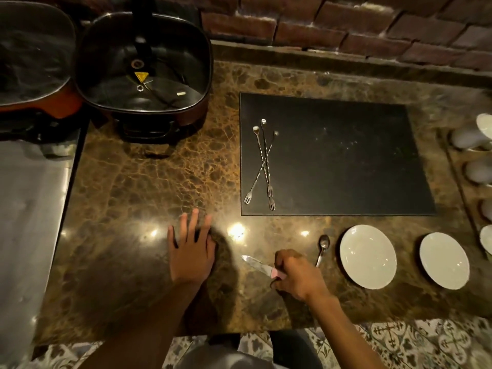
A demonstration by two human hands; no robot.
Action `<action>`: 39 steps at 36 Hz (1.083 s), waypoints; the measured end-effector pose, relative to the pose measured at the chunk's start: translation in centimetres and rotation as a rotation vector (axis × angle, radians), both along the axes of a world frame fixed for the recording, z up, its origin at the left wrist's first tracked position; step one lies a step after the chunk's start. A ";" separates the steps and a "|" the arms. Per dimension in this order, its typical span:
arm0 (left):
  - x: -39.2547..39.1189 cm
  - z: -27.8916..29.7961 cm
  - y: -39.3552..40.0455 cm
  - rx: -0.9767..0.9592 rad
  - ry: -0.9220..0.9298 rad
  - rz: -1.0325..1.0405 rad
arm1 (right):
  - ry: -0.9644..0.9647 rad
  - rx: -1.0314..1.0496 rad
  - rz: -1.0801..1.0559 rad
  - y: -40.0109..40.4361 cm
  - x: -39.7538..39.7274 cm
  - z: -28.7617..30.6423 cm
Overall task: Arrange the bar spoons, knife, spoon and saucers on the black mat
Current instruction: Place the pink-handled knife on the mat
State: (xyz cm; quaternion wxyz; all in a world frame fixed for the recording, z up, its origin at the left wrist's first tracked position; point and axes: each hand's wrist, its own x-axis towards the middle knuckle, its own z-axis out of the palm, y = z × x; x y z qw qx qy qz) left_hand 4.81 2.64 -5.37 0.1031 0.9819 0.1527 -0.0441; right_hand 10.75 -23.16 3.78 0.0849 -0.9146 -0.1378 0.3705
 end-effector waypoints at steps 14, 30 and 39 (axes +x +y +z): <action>-0.3 -0.4 -0.3 0.056 -0.171 0.010 | -0.014 0.124 0.020 -0.3 0.7 -0.2; 6.2 -0.2 -6.5 0.001 -0.025 0.151 | -0.268 0.290 -0.543 -4.5 17.4 0.2; 6.5 0.5 -6.5 0.020 0.048 0.145 | -0.265 0.205 -0.687 -3.7 25.3 -1.7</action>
